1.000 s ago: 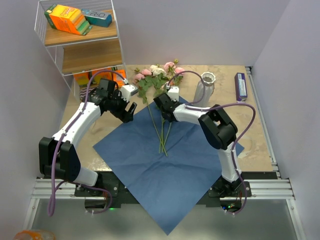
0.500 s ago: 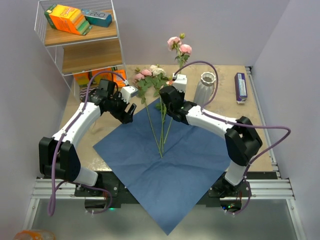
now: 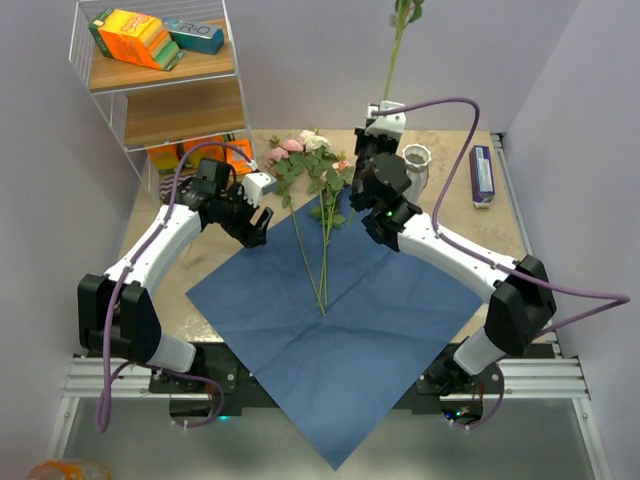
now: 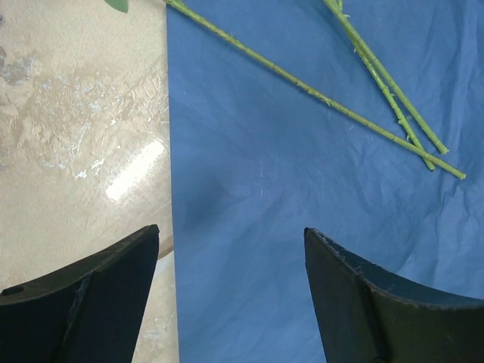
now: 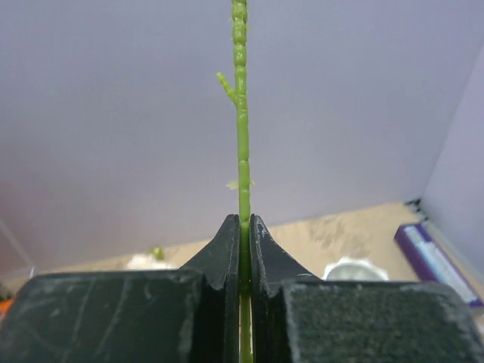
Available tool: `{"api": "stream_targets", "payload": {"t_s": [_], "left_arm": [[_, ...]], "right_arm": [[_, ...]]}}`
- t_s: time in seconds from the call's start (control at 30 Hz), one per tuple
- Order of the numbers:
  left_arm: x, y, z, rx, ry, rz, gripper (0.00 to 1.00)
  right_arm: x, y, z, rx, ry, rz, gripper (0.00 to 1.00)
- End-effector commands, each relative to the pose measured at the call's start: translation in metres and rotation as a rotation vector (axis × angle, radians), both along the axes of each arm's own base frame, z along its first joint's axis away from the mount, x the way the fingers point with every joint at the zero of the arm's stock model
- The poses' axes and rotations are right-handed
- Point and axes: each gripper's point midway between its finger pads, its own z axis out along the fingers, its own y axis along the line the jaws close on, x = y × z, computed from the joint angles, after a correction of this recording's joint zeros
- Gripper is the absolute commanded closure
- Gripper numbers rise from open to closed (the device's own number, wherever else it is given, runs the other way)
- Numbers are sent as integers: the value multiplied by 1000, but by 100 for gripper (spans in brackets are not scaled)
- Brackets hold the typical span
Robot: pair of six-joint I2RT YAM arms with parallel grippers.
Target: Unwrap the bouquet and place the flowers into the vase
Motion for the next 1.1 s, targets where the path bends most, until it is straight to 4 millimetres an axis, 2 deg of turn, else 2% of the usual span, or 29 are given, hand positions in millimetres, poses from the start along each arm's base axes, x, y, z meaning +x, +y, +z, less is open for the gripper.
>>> {"api": "stream_targets", "payload": {"t_s": [0.0, 0.13, 0.37, 0.5, 0.83, 1.07], "left_arm": [[5, -2, 19, -29, -56, -11, 19], [2, -4, 18, -46, -43, -29, 19], [2, 0, 14, -42, -46, -49, 19], [1, -1, 12, -57, -37, -65, 19], [2, -2, 14, -78, -29, -90, 20], [-1, 0, 14, -86, -26, -108, 19]], "right_arm": [[-9, -51, 86, -19, -222, -178, 100], [-7, -82, 123, 1, -326, -232, 100], [-3, -118, 154, -44, -414, -333, 100], [-1, -127, 159, -94, -450, -386, 100], [11, -137, 137, -184, -437, -444, 100], [9, -139, 147, -193, -468, -449, 100]]}}
